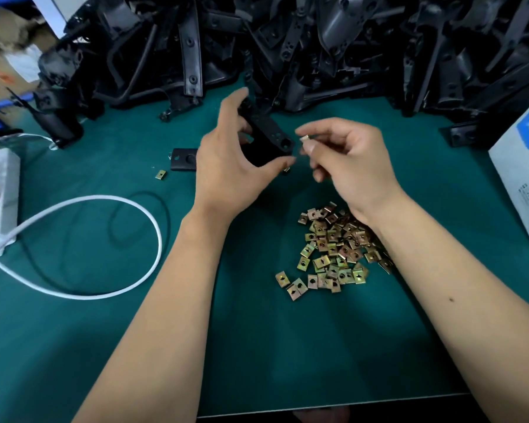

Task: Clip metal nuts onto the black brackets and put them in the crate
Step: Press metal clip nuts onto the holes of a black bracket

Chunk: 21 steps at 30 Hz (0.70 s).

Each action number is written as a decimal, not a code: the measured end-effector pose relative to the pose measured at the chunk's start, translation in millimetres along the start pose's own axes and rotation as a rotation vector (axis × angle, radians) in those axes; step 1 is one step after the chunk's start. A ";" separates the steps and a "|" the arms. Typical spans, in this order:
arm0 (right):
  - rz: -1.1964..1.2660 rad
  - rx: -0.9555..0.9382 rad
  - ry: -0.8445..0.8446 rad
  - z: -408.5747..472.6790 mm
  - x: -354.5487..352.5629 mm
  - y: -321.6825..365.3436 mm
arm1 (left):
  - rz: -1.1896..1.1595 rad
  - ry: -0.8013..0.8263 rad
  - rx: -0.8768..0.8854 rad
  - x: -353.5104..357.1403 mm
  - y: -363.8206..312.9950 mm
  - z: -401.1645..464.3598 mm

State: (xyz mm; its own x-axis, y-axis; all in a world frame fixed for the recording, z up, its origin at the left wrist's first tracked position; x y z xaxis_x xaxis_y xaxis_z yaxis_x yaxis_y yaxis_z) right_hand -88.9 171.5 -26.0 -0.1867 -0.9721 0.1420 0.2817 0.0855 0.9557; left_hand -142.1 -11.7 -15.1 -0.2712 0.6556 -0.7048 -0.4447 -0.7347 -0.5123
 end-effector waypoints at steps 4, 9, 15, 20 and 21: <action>0.216 0.131 -0.053 0.4 -5.7 -5.2 | -0.041 0.062 0.090 6.8 -8.9 -3.5; 0.238 0.235 -0.084 -1.0 -10.0 -7.3 | -0.048 0.092 0.124 9.9 -10.2 -4.1; 0.325 0.280 -0.071 -0.4 -7.4 -9.5 | -0.041 0.099 0.150 10.8 -12.7 -4.3; 0.253 0.264 -0.047 2.1 -9.2 -9.7 | -0.030 0.124 0.146 12.2 -12.5 -4.7; 0.221 0.262 -0.027 2.6 -9.2 -9.2 | -0.030 0.128 0.152 12.6 -13.2 -4.8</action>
State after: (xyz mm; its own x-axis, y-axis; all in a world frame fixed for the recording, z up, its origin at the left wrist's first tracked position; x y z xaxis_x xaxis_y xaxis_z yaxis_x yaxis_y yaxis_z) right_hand -92.1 180.2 -35.4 -0.1739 -0.9179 0.3566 0.0671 0.3502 0.9343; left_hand -135.6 5.4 -19.6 -0.1494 0.6417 -0.7523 -0.5774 -0.6742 -0.4604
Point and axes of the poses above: each hand's wrist, its own z-axis towards the middle knuckle, its own x-axis out of the palm, y = z × x, the point moved 6 cm from there along z, towards the middle knuckle, and after that the axes turned 13 degrees about z, right-handed, at the moved point
